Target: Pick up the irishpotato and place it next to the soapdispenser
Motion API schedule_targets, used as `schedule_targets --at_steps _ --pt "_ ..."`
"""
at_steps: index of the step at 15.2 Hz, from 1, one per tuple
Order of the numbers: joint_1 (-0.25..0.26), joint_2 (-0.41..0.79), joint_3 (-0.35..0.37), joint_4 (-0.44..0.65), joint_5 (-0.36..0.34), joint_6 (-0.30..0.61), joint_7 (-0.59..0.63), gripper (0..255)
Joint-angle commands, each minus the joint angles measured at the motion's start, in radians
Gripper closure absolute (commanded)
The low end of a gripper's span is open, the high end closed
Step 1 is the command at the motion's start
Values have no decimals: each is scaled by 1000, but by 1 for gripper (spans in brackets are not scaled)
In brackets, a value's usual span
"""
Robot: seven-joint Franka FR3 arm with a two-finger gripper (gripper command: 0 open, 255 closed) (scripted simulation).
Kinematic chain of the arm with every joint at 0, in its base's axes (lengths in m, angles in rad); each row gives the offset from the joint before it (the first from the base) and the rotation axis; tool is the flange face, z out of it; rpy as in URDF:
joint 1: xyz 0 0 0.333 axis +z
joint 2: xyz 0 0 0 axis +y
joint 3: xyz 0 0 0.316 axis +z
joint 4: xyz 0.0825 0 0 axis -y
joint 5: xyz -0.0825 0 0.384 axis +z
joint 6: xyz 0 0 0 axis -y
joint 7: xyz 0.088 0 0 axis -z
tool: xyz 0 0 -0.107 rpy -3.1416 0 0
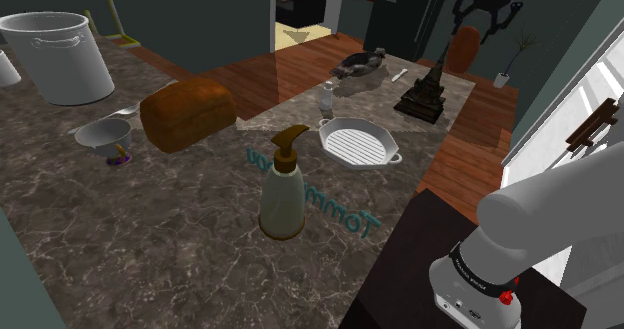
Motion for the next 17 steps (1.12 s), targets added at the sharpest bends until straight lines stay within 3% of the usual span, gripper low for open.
schedule_targets --at_steps 1,9,17 --pt "10 -30 27 -25 5 -2 38 255" --pt "62 -155 172 -146 56 15 235 255" --pt "116 -214 323 -195 132 34 429 255"
